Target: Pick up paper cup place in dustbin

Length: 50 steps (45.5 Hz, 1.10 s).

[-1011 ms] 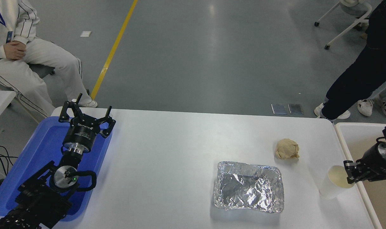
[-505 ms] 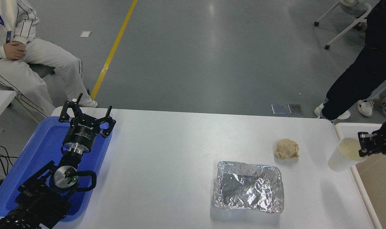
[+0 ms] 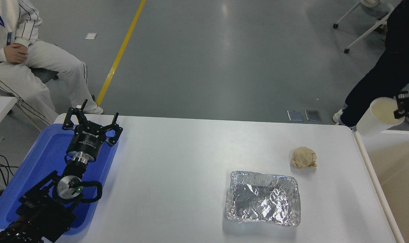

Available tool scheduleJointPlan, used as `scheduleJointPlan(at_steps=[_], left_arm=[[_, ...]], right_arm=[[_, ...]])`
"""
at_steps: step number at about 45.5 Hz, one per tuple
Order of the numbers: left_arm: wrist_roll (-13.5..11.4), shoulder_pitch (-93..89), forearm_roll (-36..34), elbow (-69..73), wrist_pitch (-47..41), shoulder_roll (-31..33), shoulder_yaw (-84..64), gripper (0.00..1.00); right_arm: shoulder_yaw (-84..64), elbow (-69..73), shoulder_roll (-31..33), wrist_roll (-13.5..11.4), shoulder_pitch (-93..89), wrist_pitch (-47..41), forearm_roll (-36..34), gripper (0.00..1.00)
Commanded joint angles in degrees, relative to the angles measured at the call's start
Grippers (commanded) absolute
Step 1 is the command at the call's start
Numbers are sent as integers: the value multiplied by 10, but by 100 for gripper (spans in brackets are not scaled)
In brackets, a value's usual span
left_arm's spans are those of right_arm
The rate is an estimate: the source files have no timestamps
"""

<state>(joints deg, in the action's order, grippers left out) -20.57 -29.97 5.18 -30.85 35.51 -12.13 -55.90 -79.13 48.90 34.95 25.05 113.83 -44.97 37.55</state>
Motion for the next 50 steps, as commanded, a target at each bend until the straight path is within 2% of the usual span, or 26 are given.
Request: scheduleJointPlan(at_steps=[1,33,50], left_arm=[[0,0,0,0,0,0,0,100],[0,0,0,0,0,0,0,100],[0,1,1,0,0,0,0,100]], right_arm=[[-54,22,-32,0,55,0,2,0],[-114,54,-29,-2,111,0,2,0],[-113,-26,68,-2,50,0,15,0]])
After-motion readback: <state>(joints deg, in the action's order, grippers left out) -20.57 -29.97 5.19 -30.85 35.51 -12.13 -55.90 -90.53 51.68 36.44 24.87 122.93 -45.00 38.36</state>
